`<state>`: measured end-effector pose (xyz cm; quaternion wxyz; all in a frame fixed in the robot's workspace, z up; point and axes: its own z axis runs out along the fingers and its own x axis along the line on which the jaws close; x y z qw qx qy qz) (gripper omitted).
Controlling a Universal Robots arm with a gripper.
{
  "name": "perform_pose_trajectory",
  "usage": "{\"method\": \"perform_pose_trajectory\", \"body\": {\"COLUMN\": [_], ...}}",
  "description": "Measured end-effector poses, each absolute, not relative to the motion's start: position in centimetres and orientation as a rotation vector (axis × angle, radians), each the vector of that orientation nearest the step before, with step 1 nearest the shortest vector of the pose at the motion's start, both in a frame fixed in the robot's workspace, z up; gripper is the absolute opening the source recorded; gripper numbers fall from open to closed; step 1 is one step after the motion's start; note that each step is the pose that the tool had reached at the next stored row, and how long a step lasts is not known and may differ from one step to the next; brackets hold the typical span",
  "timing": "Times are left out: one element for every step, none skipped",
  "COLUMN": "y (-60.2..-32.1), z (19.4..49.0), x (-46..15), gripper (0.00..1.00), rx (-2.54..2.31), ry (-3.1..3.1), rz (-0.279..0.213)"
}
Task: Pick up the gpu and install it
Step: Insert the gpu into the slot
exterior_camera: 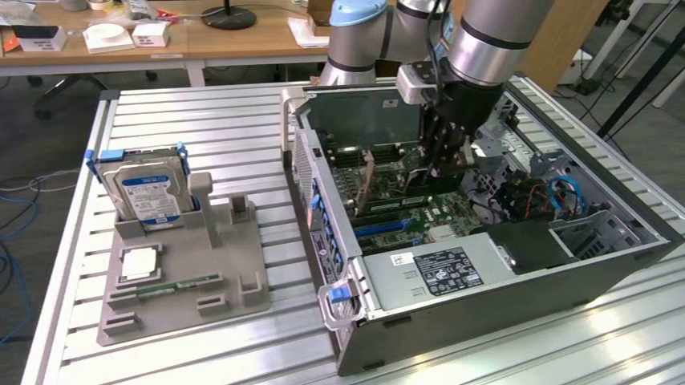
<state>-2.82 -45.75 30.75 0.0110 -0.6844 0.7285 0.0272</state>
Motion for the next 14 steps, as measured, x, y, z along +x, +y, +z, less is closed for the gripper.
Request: {"method": "perform_pose_trajectory", "body": {"y": [-45.8,-45.9,-46.0,-46.1,-46.1,-46.2,-46.3,-46.4,-46.5,-46.7,-46.8,-46.9,-47.0,-47.1], "z": [30.7,30.7,30.6,30.6,30.5,30.5,30.4,30.4,30.4,30.3,30.3,30.2,30.2,30.1], "x": [-2.8,-2.8,-2.8,-2.8,-2.8,-2.8,-2.8,-2.8,-2.8,-2.8,-2.8,-2.8,-2.8,-2.8], "gripper": [0.26,0.26,0.26,0.26,0.26,0.26,0.26,0.26,0.26,0.26,0.26,0.26,0.26,0.26], "rx": [-2.136,-2.136,-2.136,-2.137,-2.137,-2.137,-2.137,-2.137,-2.137,-2.137,-2.137,-2.137,-2.137,-2.138], "ry": [2.273,2.273,2.274,2.274,2.274,2.274,2.275,2.275,2.275,2.275,2.275,2.275,2.275,2.275], "rz": [0.084,0.083,0.083,0.082,0.082,0.081,0.081,0.081,0.081,0.081,0.08,0.08,0.08,0.08]}}
